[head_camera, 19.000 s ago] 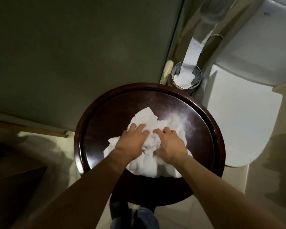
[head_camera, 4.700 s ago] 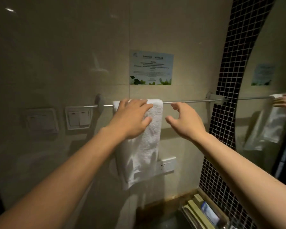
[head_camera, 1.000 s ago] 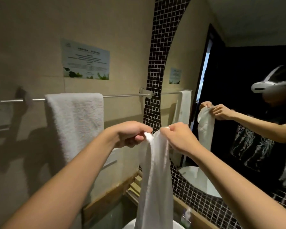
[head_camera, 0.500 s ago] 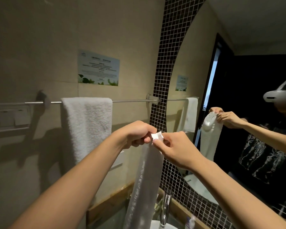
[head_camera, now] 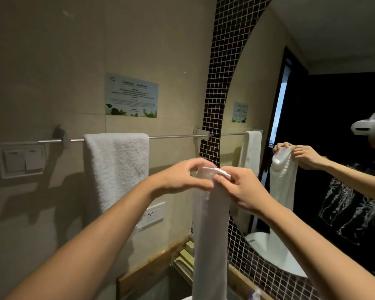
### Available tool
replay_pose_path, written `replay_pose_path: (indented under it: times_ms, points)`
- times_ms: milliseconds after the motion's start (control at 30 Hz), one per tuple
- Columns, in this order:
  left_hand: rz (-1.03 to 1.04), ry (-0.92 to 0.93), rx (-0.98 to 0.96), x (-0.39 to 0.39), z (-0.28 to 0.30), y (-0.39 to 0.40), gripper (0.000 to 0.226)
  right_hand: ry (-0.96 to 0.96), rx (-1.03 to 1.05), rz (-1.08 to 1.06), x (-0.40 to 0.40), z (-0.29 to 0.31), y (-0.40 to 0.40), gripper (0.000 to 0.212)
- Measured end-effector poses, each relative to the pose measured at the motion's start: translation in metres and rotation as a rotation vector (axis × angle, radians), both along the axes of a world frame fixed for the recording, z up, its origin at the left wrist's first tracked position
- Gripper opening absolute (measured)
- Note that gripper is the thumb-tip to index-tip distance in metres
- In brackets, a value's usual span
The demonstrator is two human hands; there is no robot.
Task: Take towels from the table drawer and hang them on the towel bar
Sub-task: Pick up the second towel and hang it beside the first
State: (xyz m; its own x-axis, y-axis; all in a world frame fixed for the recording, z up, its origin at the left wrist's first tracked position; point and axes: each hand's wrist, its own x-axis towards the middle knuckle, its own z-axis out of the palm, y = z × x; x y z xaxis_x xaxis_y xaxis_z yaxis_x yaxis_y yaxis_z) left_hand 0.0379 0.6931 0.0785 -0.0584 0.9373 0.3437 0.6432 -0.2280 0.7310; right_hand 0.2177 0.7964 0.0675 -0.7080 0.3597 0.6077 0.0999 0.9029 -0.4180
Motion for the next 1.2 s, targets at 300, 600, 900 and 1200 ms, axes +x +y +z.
replay_pose_path:
  times_ms: [300,600,900,1200]
  points:
    - [0.185,0.354,-0.086,-0.013,-0.001,-0.002,0.038,-0.002,-0.034,-0.007,0.021,0.012,0.026,0.025]
    - [0.255,0.276,0.125,-0.013,0.011,-0.008,0.035,0.010,0.030,-0.093,0.032,0.020,0.041,0.030]
    - [0.413,0.318,0.309,-0.010,0.015,-0.011,0.016,0.079,0.111,-0.230,0.017,0.022,0.045,0.029]
    - [0.176,0.296,0.113,0.001,0.014,-0.017,0.028,0.135,0.041,-0.148,-0.007,0.021,0.045,0.025]
